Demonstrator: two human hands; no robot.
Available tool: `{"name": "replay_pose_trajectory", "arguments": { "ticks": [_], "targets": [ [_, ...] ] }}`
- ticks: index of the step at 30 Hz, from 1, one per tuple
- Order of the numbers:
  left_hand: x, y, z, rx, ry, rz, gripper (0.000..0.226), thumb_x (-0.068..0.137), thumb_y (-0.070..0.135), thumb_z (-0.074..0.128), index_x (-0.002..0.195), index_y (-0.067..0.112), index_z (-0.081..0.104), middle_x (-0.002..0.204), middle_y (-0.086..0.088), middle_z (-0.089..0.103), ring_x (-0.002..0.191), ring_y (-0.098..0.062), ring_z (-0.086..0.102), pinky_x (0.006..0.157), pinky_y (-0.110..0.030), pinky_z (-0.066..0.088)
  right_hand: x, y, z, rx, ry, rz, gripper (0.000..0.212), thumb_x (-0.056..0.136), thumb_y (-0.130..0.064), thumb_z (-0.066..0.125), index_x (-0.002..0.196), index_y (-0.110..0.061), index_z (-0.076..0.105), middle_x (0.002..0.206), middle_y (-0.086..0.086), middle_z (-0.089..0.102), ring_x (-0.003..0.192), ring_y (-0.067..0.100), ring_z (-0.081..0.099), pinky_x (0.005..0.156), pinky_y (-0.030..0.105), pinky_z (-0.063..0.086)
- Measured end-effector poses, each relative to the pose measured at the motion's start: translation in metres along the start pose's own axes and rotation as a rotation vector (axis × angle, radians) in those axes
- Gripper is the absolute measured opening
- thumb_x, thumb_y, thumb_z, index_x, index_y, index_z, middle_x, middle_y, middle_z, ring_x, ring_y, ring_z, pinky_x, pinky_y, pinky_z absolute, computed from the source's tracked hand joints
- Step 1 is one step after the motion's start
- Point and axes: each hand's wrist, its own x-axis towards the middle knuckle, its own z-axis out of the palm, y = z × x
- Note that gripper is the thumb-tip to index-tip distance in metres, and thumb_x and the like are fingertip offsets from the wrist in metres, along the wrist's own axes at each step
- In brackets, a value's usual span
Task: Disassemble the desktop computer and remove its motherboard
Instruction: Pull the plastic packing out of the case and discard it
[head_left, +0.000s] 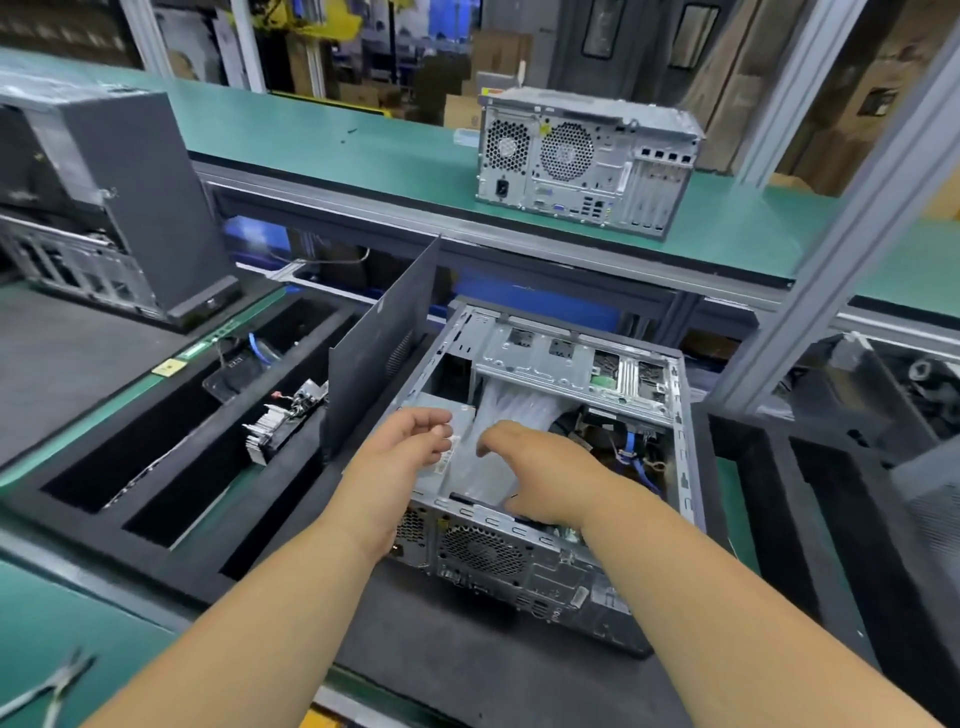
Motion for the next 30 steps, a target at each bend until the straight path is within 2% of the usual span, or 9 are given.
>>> {"name": "replay_pose_trajectory", "arguments": {
  "ticks": [5,7,9,11,16,21,24,27,30],
  "targets": [
    [0.003,-0.004,0.001,0.085,0.023,-0.074,0.019,0.078,0.035,0.061,0.095,0.035,0.070,0.106,0.006,0.069,0.110,-0.015,0.062,0.104,-0.040,0.042,0.005,0.003,0.010,-0.149,0.095,-0.083,0.049,0.075,-0.032,0.074,0.116,-0.029,0.048,0.116,-0.008,0.050,0.084,0.023,0.058,0.058,0.032,0.040],
    [0.005,-0.008,0.001,0.164,0.012,-0.093,0.014,0.087,0.032,0.061,0.098,0.037,0.067,0.113,0.010,0.065,0.113,-0.010,0.058,0.098,-0.031,0.043,0.005,0.005,0.014,-0.155,0.122,-0.085,0.043,0.078,-0.032,0.072,0.115,-0.028,0.050,0.115,-0.008,0.050,0.085,0.023,0.058,0.057,0.030,0.035],
    [0.007,-0.010,0.001,0.256,0.003,-0.099,0.017,0.091,0.026,0.058,0.102,0.038,0.064,0.113,0.015,0.062,0.111,-0.003,0.055,0.082,-0.018,0.039,0.005,0.006,0.017,-0.155,0.172,-0.066,0.037,0.080,-0.032,0.067,0.114,-0.028,0.051,0.114,-0.008,0.050,0.088,0.025,0.058,0.056,0.031,0.039],
    [0.007,-0.009,0.004,0.341,-0.007,-0.110,0.026,0.089,0.017,0.057,0.105,0.037,0.061,0.113,0.014,0.061,0.106,0.003,0.054,0.076,-0.016,0.037,0.003,0.006,0.017,-0.158,0.235,-0.048,0.033,0.081,-0.033,0.063,0.111,-0.027,0.052,0.111,-0.008,0.051,0.085,0.025,0.058,0.057,0.032,0.043],
    [0.003,-0.007,0.015,0.628,-0.067,-0.047,0.043,0.084,0.010,0.053,0.123,0.028,0.056,0.122,0.006,0.058,0.109,-0.009,0.058,0.097,-0.035,0.047,0.001,0.007,0.016,-0.095,0.360,-0.030,0.028,0.082,-0.028,0.056,0.110,-0.025,0.056,0.112,-0.008,0.055,0.080,0.027,0.059,0.057,0.036,0.048],
    [-0.003,0.000,0.018,0.666,-0.088,0.038,0.060,0.068,0.025,0.064,0.123,0.046,0.051,0.112,0.015,0.057,0.092,-0.004,0.060,0.072,-0.023,0.047,0.000,0.006,0.013,-0.020,0.472,-0.020,0.026,0.084,-0.026,0.060,0.110,-0.025,0.060,0.114,-0.009,0.060,0.082,0.028,0.061,0.059,0.036,0.050],
    [-0.004,0.001,0.018,0.746,-0.102,0.085,0.072,0.065,0.030,0.081,0.124,0.050,0.044,0.115,0.021,0.050,0.100,0.005,0.053,0.075,-0.014,0.041,-0.002,0.005,0.013,0.005,0.510,-0.023,0.026,0.084,-0.026,0.062,0.109,-0.024,0.061,0.113,-0.008,0.062,0.081,0.029,0.062,0.057,0.036,0.050],
    [0.000,0.001,0.021,0.858,-0.063,0.141,0.074,0.070,0.037,0.079,0.131,0.049,0.039,0.118,0.014,0.052,0.104,-0.007,0.054,0.085,-0.027,0.047,-0.003,0.006,0.011,0.003,0.542,-0.042,0.026,0.085,-0.024,0.062,0.110,-0.021,0.062,0.112,-0.006,0.063,0.081,0.030,0.063,0.056,0.037,0.051],
    [0.004,0.002,0.023,0.930,-0.007,0.189,0.067,0.074,0.036,0.072,0.129,0.056,0.039,0.110,0.018,0.058,0.093,-0.004,0.058,0.075,-0.024,0.049,-0.005,0.009,0.009,0.094,0.520,-0.023,0.036,0.087,-0.030,0.064,0.121,-0.021,0.058,0.123,-0.006,0.061,0.100,0.026,0.061,0.071,0.041,0.054]
  ]
}}
